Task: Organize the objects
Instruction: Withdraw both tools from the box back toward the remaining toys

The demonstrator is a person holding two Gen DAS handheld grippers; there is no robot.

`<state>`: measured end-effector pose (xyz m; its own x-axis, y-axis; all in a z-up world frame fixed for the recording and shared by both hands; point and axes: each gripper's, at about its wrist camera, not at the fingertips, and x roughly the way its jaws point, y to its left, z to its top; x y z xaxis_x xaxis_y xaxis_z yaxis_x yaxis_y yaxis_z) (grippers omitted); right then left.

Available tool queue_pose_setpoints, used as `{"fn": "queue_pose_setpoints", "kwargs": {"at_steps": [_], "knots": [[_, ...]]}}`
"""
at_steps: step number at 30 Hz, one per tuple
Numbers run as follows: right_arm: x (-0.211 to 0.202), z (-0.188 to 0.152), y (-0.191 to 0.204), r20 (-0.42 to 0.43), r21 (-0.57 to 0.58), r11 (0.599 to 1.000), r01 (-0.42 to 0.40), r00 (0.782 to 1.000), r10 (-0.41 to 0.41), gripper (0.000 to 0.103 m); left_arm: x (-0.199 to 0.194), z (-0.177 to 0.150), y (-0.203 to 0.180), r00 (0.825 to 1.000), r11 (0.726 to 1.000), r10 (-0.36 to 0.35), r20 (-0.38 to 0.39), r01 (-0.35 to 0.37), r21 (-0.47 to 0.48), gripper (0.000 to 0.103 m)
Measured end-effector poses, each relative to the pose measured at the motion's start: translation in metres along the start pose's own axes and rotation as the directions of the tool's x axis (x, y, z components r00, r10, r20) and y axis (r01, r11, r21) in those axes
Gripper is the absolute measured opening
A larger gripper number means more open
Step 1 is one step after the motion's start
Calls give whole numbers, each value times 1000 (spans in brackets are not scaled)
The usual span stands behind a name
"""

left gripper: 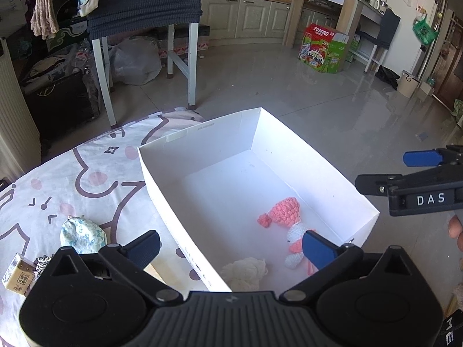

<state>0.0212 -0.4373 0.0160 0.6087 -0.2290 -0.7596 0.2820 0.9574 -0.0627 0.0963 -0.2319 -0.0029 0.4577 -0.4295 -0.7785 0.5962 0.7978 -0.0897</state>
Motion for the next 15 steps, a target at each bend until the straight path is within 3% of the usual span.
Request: {"fn": "queue_pose_setpoints", "kwargs": {"at_steps": [15], "knots": [[-10,3,36,40,-36,999,-39,998,40,103,-35,-14,53,996,986,82,39,-75,-148,103]]}}
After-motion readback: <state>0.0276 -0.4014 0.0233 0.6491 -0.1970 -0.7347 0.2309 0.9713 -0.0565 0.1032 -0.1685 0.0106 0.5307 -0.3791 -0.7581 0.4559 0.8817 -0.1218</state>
